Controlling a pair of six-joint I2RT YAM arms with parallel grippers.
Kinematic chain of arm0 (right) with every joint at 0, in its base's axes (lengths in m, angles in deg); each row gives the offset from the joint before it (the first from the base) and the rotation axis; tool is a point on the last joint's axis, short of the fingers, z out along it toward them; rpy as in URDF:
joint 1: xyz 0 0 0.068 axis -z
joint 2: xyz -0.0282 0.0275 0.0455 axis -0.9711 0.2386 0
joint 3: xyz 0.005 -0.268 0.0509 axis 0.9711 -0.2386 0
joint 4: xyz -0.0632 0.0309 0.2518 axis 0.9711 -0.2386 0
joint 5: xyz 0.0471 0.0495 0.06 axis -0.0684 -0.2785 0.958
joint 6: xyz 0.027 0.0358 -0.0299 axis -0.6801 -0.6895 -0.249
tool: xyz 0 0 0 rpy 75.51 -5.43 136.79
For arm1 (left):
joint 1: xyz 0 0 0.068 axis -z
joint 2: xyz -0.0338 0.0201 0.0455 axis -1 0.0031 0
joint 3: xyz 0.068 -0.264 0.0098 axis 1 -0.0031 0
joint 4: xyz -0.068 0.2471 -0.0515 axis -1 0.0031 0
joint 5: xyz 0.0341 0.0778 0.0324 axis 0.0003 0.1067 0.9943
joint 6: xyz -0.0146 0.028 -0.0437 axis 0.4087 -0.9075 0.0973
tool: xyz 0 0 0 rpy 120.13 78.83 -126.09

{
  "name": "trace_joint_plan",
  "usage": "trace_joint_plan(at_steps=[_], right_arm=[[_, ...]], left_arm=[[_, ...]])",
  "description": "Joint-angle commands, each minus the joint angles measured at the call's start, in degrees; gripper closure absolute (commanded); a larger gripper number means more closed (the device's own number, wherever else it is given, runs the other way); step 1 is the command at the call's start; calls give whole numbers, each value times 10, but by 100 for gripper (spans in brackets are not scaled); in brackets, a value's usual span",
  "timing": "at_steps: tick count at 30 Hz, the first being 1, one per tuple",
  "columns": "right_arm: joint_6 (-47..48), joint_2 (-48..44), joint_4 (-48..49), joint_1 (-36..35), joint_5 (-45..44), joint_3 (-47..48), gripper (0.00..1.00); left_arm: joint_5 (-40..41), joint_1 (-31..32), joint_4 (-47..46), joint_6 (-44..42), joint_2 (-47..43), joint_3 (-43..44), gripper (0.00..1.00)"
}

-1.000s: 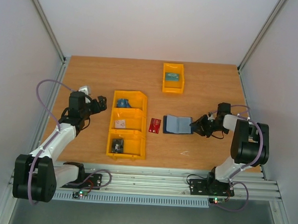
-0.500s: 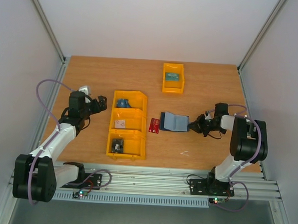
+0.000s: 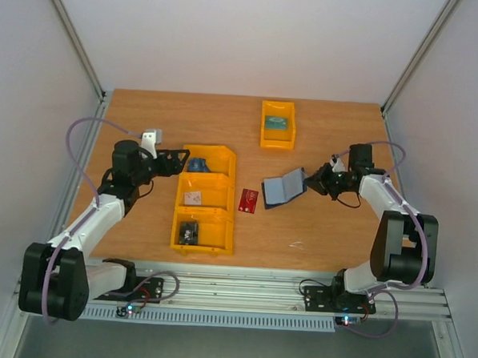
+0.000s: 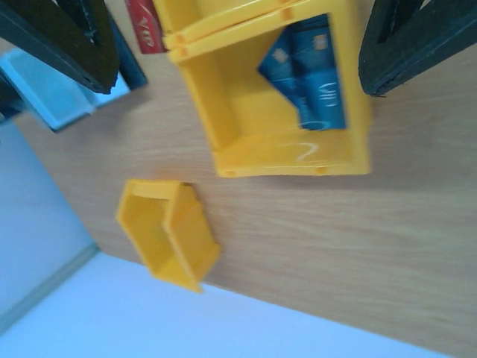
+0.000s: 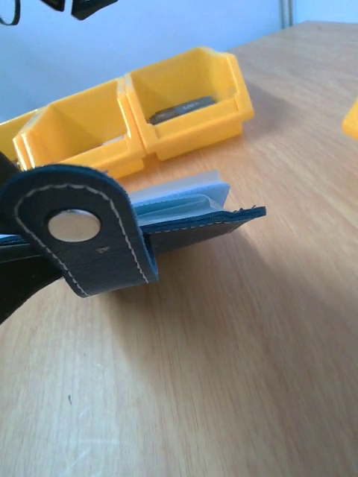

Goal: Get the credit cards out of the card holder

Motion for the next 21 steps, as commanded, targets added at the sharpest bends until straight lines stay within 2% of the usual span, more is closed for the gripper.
trace_joint_plan(at_steps=[1, 9, 12, 19, 21], right_arm=[[36, -24, -66, -24, -7, 49, 99], [47, -64, -96, -47, 48, 148, 99], [47, -73, -105, -76, 70, 185, 99], [35, -71, -75, -143, 121, 277, 99], [18, -65, -51, -160, 132, 299, 99]], left_arm=[[-88, 34, -58, -42, 8, 31, 12], [-164, 77, -80, -49, 34, 78, 13], [-192, 84, -85, -43, 43, 97, 13], [-271, 97, -124, -2, 58, 148, 1], [-298, 101, -135, 13, 60, 161, 1]])
